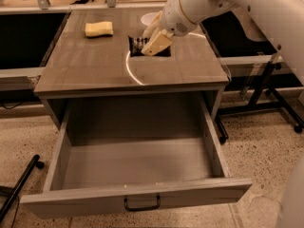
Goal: Pick rxbar chocolate from top drawer and place on counter
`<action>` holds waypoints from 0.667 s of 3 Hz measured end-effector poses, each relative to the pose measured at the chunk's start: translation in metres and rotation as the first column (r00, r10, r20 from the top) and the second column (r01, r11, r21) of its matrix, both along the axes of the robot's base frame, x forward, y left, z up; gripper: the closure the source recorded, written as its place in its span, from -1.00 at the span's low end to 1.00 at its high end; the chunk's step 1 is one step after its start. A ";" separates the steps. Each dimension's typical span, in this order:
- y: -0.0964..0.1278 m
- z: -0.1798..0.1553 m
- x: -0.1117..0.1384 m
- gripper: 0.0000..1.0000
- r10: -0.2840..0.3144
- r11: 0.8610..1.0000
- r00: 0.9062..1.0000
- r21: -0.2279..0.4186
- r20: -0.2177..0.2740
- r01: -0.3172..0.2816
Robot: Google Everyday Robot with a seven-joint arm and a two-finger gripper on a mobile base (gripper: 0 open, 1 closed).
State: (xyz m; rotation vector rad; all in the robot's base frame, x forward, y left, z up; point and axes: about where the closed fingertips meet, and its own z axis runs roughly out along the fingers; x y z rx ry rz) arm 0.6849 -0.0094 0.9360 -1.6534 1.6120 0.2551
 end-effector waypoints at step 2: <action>-0.015 -0.027 0.040 -0.47 -0.076 0.997 0.993 0.018 -0.089 0.078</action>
Offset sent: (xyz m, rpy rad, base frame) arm 0.0528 -0.0261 -0.0361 0.0208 0.1196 -0.1169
